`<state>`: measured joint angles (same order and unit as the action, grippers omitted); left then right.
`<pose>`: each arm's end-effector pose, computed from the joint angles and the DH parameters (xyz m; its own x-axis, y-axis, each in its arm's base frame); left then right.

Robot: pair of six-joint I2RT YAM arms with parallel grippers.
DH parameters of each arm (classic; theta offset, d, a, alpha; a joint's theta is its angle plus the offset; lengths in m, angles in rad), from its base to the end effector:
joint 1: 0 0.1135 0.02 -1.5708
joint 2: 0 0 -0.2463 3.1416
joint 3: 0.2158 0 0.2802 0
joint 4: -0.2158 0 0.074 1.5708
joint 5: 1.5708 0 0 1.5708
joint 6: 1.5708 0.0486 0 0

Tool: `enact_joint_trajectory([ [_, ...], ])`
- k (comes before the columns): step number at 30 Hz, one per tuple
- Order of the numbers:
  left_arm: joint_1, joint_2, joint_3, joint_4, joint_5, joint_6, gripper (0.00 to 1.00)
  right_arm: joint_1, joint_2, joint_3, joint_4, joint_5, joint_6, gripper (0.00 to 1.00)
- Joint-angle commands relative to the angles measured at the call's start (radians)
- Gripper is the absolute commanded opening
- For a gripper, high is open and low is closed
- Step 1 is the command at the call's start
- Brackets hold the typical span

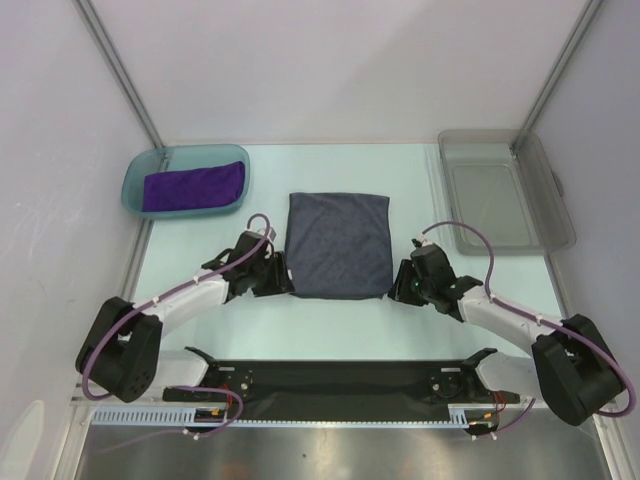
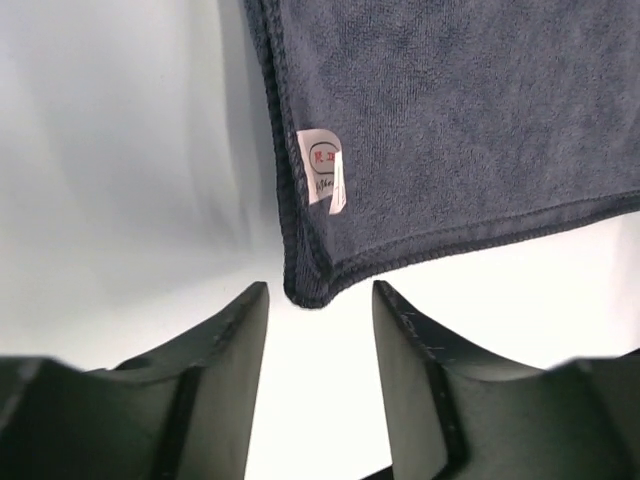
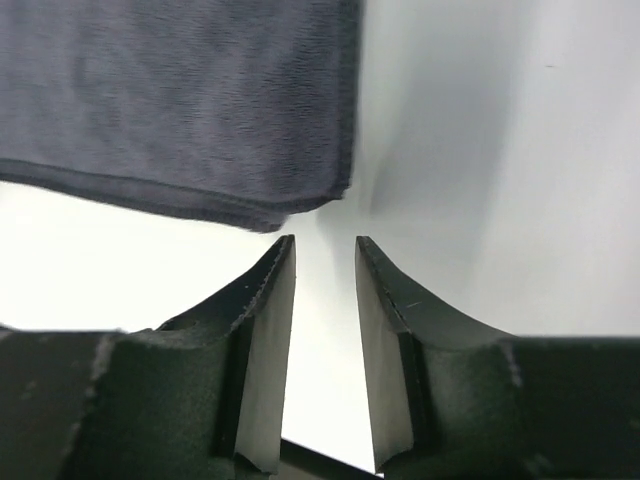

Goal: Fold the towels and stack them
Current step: Fold the towel

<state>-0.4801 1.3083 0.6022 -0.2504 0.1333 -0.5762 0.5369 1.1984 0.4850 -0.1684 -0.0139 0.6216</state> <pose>0.2398 -0.1321 0.1196 -0.8942 -0.1432 -0.4241 0.0459 0.9131 -0.4051 0.2184 0.1308 0.1145 -0.8415 0.1768 -0.5106 -0.0357 0.9247 0.3790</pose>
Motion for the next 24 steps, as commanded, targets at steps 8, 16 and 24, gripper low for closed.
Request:
enact_joint_trajectory([
  [8,0.001,0.02,0.102,-0.04,-0.02,0.03,0.54,-0.092,-0.046,0.041,0.047,-0.096,0.079,0.46],
  [16,0.001,0.129,0.099,-0.001,-0.03,0.042,0.33,-0.11,0.032,0.017,0.139,-0.144,0.087,0.46],
  [24,0.003,0.111,0.126,-0.098,-0.13,0.056,0.41,-0.115,0.089,-0.003,0.216,-0.149,0.087,0.36],
])
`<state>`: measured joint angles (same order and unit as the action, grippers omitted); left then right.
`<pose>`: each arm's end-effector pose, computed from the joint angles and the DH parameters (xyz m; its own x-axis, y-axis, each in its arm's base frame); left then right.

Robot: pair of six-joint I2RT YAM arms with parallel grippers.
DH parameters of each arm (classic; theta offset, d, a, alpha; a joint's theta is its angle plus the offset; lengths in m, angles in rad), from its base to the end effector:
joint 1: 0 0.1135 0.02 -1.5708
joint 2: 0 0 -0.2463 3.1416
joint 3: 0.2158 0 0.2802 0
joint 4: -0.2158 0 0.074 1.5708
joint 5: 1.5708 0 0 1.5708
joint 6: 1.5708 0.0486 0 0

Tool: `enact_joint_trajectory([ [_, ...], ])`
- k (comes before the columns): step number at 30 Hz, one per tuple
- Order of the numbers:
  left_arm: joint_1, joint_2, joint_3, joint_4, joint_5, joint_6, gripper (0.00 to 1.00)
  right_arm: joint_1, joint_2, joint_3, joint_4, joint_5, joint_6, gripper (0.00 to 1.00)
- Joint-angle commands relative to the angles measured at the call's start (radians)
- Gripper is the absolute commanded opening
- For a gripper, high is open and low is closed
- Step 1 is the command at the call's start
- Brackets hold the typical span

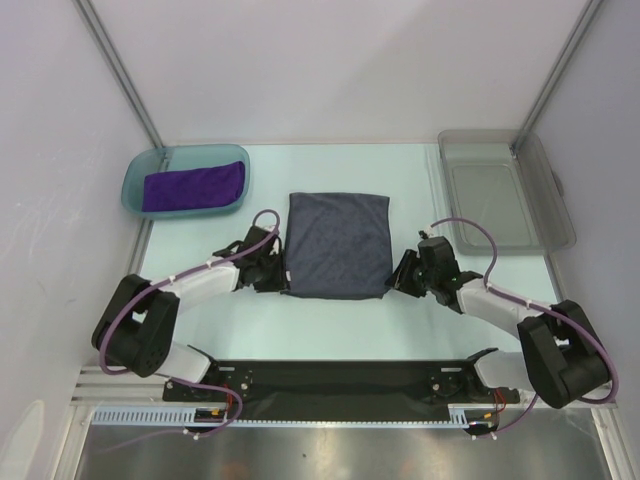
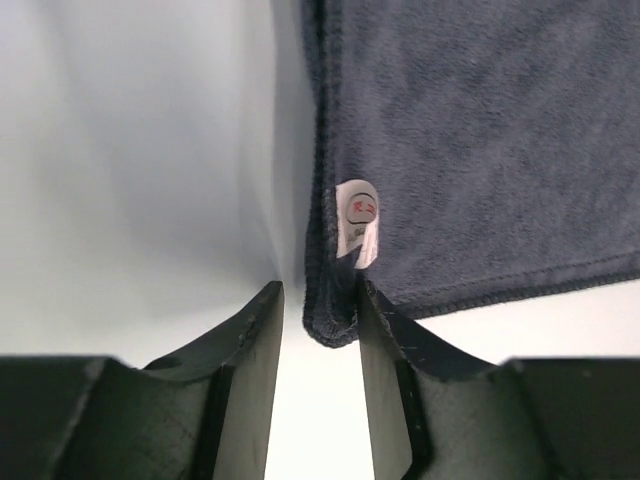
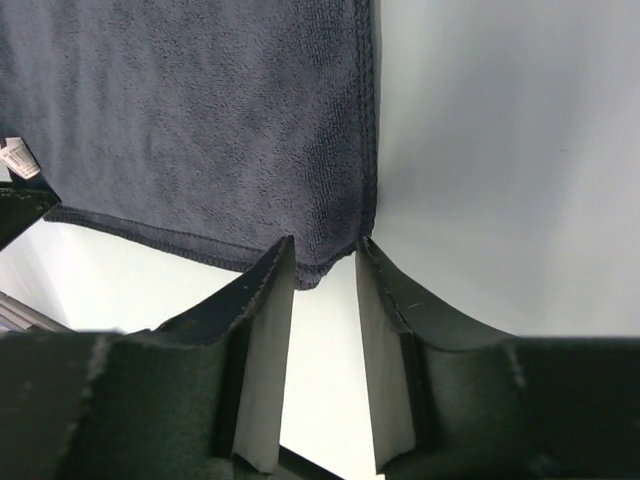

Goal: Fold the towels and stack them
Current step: Fold the towel

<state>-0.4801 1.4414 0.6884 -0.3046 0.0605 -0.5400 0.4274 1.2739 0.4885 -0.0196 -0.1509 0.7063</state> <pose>0.2551 -0.1361 0.1076 -0.9133 -0.1030 -0.3940 0.0208 0.9545 -0.2976 0.2413 0.1179 0.1099 -0.8266 0.3286 -0.4570 0.0419 0.8455 0.5323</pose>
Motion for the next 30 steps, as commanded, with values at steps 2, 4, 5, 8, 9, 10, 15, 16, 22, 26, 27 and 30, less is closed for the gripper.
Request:
enact_joint_trajectory([
  [2,0.002,-0.036,0.04,-0.06,-0.123,0.02,0.42,-0.006,0.019,-0.011,0.075,-0.009,0.001,0.34],
  [4,0.003,-0.039,0.039,-0.065,-0.129,0.015,0.43,-0.006,0.021,-0.014,0.078,-0.006,-0.002,0.33],
  [5,0.003,-0.036,0.04,-0.065,-0.129,0.014,0.43,-0.006,0.022,-0.021,0.082,-0.006,-0.004,0.33],
  [8,0.003,-0.032,0.043,-0.053,-0.116,0.014,0.4,-0.004,0.025,-0.027,0.092,-0.01,-0.005,0.31],
  [9,0.003,-0.038,0.043,-0.038,-0.108,0.018,0.4,-0.006,0.025,-0.028,0.093,-0.01,-0.008,0.3],
  [10,0.002,-0.042,0.043,-0.028,-0.102,0.018,0.39,-0.004,0.025,-0.03,0.095,-0.012,-0.01,0.3],
  [15,0.001,-0.065,0.062,-0.013,-0.068,0.028,0.37,-0.004,0.028,-0.036,0.107,-0.015,-0.018,0.29],
  [16,0.001,-0.062,0.065,-0.019,-0.068,0.028,0.37,-0.004,0.028,-0.036,0.107,-0.015,-0.016,0.29],
  [22,0.003,-0.039,0.076,-0.025,-0.053,0.029,0.32,-0.003,0.03,-0.034,0.112,-0.022,-0.019,0.28],
  [26,0.002,-0.029,0.074,-0.01,-0.034,0.029,0.31,-0.004,0.027,-0.034,0.109,-0.021,-0.024,0.28],
  [27,0.003,-0.026,0.074,-0.014,-0.033,0.029,0.31,-0.003,0.027,-0.034,0.109,-0.019,-0.027,0.28],
  [30,0.002,-0.006,0.083,-0.022,-0.034,0.031,0.31,-0.004,0.03,-0.031,0.107,-0.018,-0.025,0.29],
])
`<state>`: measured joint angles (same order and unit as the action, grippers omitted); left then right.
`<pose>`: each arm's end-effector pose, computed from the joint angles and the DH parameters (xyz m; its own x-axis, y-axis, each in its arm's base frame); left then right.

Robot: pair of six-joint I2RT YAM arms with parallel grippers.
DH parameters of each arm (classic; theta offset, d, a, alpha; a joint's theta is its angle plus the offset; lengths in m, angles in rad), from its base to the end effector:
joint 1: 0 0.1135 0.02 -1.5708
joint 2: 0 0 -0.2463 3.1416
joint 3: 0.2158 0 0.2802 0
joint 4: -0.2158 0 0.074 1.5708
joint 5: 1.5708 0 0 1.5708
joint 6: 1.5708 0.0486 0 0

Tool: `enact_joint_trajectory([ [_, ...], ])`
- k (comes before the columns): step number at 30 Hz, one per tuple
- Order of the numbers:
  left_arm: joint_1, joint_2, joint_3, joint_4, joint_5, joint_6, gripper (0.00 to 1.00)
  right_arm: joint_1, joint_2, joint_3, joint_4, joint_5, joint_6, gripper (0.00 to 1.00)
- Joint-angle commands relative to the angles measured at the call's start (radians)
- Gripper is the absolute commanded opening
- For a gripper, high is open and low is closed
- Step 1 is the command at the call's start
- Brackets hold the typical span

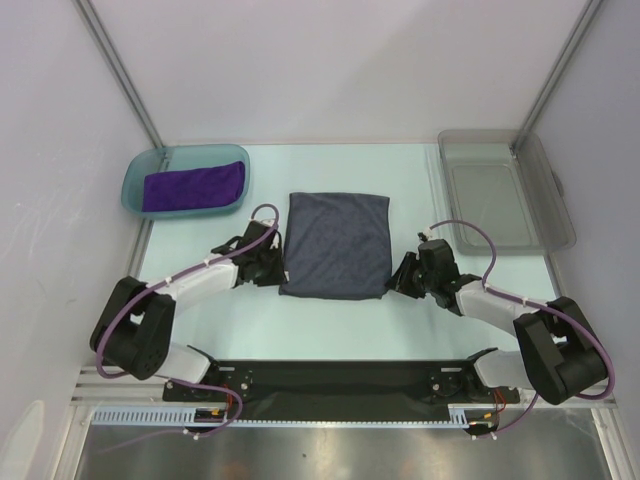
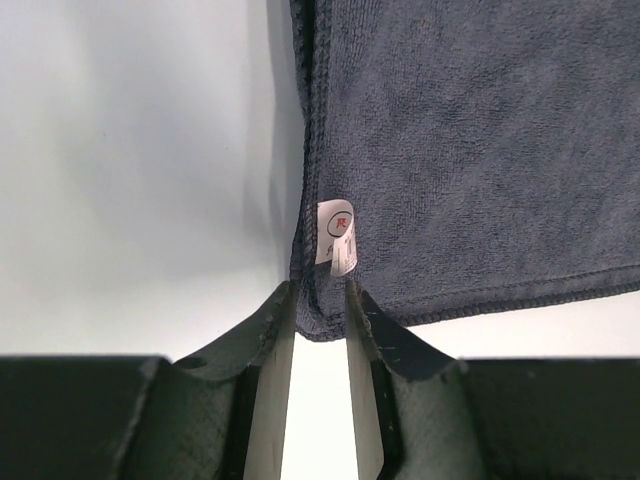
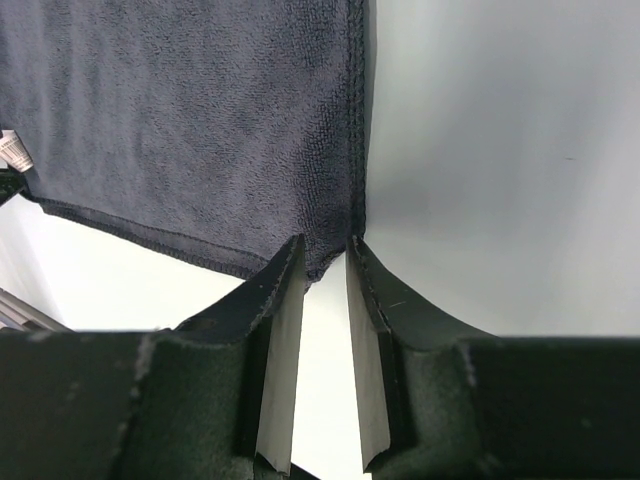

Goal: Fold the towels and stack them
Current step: Fold the towel

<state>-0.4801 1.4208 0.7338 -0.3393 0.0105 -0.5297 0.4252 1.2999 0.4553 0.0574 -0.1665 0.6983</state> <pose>0.2626 -0.1373 0.1250 -0.8905 -0.1059 -0.4425 0.0194 0.9628 -0.2695 0.2397 0.1174 0.0996 -0.8243 0.3227 -0.4651 0.0217 0.8390 0.5437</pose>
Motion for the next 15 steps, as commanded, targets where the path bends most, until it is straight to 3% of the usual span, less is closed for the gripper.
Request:
enact_joint_trajectory([
  [1,0.001,0.018,0.038,0.011,0.017,0.02,0.31,-0.002,0.004,0.002,0.03,-0.004,-0.017,0.29],
  [4,0.002,0.023,0.038,0.013,0.019,0.022,0.26,-0.002,0.006,0.0,0.033,-0.002,-0.019,0.3],
  [7,0.003,0.02,0.042,0.002,0.016,0.025,0.07,-0.002,0.016,0.002,0.035,-0.007,-0.017,0.3],
  [9,0.001,0.02,0.052,-0.004,0.013,0.031,0.0,0.0,0.021,0.008,0.027,-0.004,-0.019,0.29],
  [15,0.003,0.024,0.078,-0.03,0.019,0.039,0.01,0.003,-0.001,0.019,-0.014,0.015,-0.003,0.35],
])
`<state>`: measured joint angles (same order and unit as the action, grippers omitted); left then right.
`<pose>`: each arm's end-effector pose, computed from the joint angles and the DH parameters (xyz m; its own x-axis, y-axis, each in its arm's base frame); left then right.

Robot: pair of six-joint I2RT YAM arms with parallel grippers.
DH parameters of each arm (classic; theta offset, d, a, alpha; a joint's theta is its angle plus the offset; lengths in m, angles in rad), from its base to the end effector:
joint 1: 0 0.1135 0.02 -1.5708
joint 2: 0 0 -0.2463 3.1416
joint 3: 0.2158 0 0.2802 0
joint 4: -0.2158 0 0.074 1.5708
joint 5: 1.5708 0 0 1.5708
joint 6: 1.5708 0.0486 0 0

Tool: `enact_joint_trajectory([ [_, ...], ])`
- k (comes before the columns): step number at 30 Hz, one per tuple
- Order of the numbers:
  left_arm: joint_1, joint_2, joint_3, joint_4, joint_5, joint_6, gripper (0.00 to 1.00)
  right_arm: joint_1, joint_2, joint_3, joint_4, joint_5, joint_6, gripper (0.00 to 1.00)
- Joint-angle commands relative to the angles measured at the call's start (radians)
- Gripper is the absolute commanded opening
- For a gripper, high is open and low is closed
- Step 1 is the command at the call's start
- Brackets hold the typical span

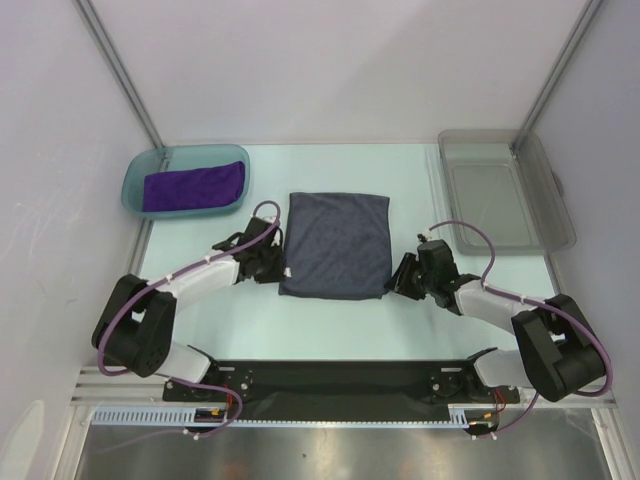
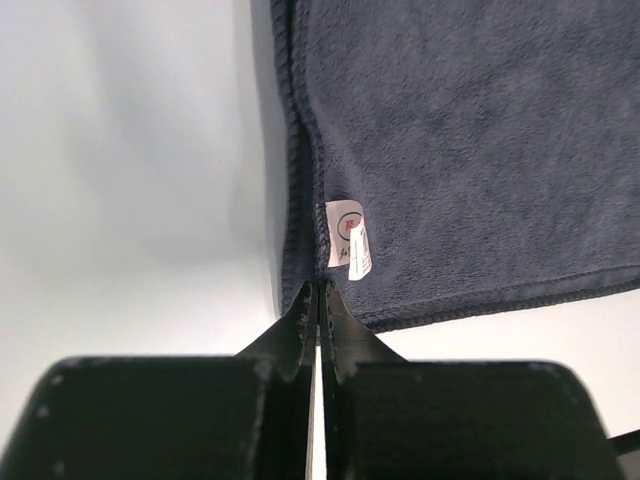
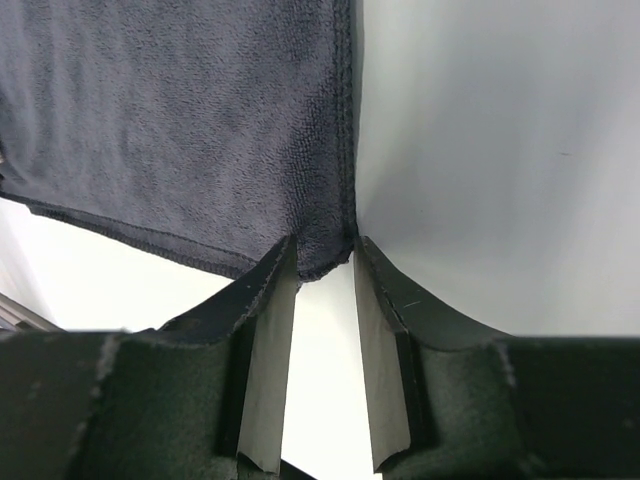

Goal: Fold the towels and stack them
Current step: Fold the towel

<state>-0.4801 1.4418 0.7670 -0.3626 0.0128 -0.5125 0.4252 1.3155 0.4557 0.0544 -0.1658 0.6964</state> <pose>0.2674 -0.1400 0.1280 -0.8949 -0.0868 -0.4377 0.0330 0.9653 -0.2589 0.2393 0.1172 0.0957 -0.8317 0.3179 -0.4552 0.0294 0.8439 0.5357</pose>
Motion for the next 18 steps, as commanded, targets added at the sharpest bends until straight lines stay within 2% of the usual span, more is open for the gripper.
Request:
enact_joint_trajectory([
  [1,0.003,0.003,0.046,-0.007,0.018,0.022,0.0,0.004,-0.016,0.017,-0.017,0.021,0.003,0.35],
  [11,0.001,0.012,0.048,-0.013,0.033,0.016,0.0,0.017,0.019,-0.002,0.018,0.037,0.032,0.31],
  [13,0.001,0.009,0.048,-0.018,0.033,0.014,0.0,0.018,0.027,0.0,0.03,0.028,0.037,0.25],
  [18,0.003,-0.006,0.052,-0.03,0.038,0.009,0.0,0.015,0.033,0.012,0.033,0.02,0.038,0.0],
])
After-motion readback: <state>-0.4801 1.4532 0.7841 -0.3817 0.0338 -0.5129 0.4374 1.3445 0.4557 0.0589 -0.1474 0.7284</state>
